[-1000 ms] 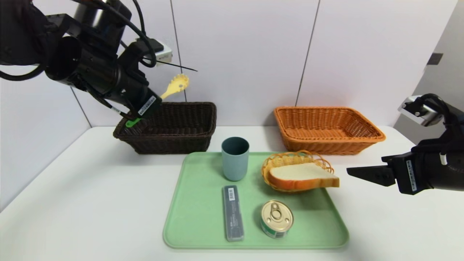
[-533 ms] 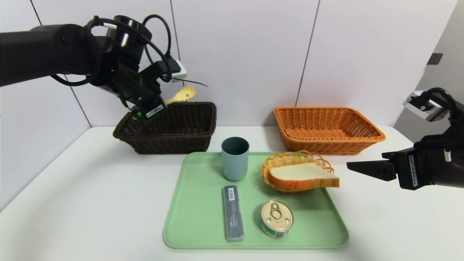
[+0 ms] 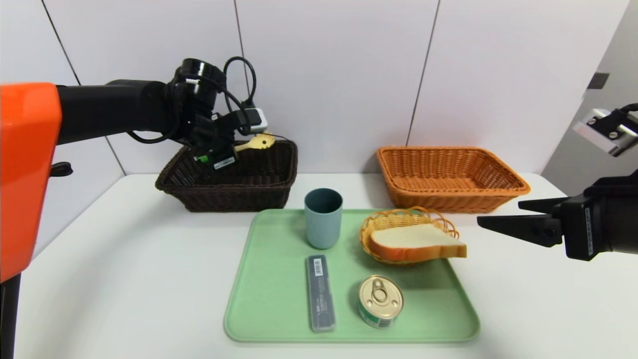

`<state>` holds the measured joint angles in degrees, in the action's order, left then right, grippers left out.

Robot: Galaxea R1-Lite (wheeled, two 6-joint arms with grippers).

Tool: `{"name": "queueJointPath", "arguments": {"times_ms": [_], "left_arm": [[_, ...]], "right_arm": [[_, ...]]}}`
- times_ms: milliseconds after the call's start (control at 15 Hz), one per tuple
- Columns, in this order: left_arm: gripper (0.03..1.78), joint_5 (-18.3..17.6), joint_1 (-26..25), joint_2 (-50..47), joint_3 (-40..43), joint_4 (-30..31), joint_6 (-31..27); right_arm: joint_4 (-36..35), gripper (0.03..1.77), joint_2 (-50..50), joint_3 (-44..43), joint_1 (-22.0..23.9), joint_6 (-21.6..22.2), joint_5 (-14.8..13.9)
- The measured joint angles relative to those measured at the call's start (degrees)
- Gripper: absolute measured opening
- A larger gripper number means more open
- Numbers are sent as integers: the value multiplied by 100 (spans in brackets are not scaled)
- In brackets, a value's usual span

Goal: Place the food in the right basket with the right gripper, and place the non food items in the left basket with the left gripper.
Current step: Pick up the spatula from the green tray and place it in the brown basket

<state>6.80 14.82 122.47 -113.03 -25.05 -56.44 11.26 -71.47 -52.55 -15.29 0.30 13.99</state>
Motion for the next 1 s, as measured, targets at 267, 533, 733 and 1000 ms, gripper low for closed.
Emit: {"name": "queueJointPath", "arguments": {"times_ms": [267,533,733,1000], "left_arm": [[13,-6,-77,245,0,46,-4],[13,-16,-151,388,16,11,9],[13,-27,-166,490,16,55,49],[13,-37,-166,597,18,55,110]], "right_arm": [[0,171,72,0,-9,-1,78],[2,171,76,11,-15,5,69],[2,171,74,40,-11,5,59],[2,171,80,68,-9,16,59]]}}
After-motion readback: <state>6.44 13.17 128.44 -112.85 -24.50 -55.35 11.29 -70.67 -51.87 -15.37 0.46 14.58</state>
